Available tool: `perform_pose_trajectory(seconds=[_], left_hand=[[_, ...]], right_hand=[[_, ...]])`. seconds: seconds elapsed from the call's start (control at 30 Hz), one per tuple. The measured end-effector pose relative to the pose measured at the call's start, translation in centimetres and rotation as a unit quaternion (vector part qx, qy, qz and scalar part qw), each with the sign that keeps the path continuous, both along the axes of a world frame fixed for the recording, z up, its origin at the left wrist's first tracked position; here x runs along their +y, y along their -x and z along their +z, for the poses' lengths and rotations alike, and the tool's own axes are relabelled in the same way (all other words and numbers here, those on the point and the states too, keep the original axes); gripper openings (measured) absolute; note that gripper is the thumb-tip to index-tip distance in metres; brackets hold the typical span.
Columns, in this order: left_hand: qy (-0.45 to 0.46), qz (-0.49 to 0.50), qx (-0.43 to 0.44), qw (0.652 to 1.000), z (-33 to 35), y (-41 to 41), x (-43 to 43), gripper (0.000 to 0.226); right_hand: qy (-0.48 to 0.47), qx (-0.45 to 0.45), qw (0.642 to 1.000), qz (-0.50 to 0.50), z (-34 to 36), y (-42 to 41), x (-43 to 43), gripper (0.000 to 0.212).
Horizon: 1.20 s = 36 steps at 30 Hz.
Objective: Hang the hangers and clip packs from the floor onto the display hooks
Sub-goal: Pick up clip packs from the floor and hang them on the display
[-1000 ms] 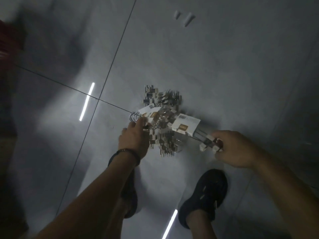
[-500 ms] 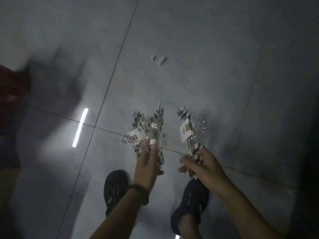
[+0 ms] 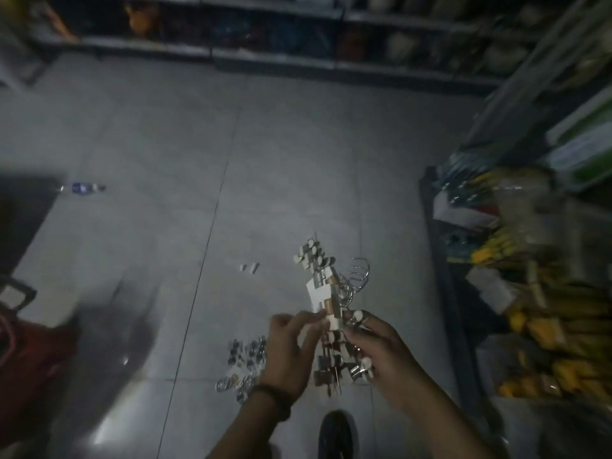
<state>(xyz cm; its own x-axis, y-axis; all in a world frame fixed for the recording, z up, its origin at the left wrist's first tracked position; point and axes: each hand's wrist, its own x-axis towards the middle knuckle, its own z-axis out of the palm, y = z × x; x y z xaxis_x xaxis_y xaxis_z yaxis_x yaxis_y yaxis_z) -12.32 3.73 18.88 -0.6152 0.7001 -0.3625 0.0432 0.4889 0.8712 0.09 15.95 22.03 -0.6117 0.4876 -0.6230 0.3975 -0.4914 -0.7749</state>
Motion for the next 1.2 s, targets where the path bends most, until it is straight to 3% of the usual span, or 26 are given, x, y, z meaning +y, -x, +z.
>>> perform_pose_trajectory(seconds=[0.07,0.17,0.23,0.4,0.57,0.73,0.8,0.87,0.9,0.97,1.03,1.1,1.2], left_hand=[[-0.059,-0.001,-0.045,0.997,5.6,0.8,1.5,0.015],[-0.108,0.009,-0.187,0.976,12.6,0.7,3.3,0.058],[-0.099,-0.035,-0.234,0.967,16.8,-0.4,4.6,0.069],[-0.093,-0.182,-0.243,0.948,25.4,-5.4,6.5,0.061],[-0.073,-0.335,-0.356,0.869,30.3,-11.7,6.5,0.052],[-0.032,-0.391,-0.461,0.796,33.8,-20.2,7.5,0.033],[-0.019,-0.395,-0.494,0.775,35.5,-24.2,8.1,0.041],[-0.018,-0.4,-0.52,0.754,36.8,-28.1,8.8,0.06],[-0.017,-0.414,-0.542,0.731,37.3,-30.1,9.0,0.059],[-0.016,-0.452,-0.555,0.698,37.8,-34.0,9.2,0.056],[-0.029,-0.484,-0.503,0.715,38.4,-38.3,9.3,0.063],[-0.013,-0.491,-0.517,0.701,39.2,-42.6,9.2,0.066],[-0.034,-0.482,-0.52,0.704,40.0,-47.7,9.3,0.049]], right_hand=[[-0.015,0.017,1.0,-0.021,5.3,-1.5,0.3,0.031],[-0.053,0.031,0.995,-0.079,12.3,-4.5,0.0,0.026],[-0.084,0.033,0.989,-0.115,16.6,-7.1,-0.7,0.023],[-0.193,0.038,0.941,-0.274,24.6,-14.6,-4.4,0.02],[-0.251,0.042,0.852,-0.457,29.6,-23.4,-8.6,0.025],[-0.322,-0.047,0.825,-0.462,34.7,-33.4,-12.3,0.021],[-0.314,-0.075,0.812,-0.486,35.6,-37.2,-13.5,0.025],[-0.3,-0.094,0.798,-0.514,36.0,-40.7,-14.7,0.014],[-0.296,-0.1,0.79,-0.527,36.2,-42.3,-15.3,0.006],[-0.308,-0.136,0.771,-0.541,36.6,-45.5,-16.1,0.012],[-0.322,-0.199,0.741,-0.554,36.8,-48.7,-16.8,0.018],[-0.343,-0.231,0.708,-0.572,37.0,-51.9,-17.3,0.025],[-0.397,-0.268,0.694,-0.538,37.7,-55.9,-17.8,0.039]])
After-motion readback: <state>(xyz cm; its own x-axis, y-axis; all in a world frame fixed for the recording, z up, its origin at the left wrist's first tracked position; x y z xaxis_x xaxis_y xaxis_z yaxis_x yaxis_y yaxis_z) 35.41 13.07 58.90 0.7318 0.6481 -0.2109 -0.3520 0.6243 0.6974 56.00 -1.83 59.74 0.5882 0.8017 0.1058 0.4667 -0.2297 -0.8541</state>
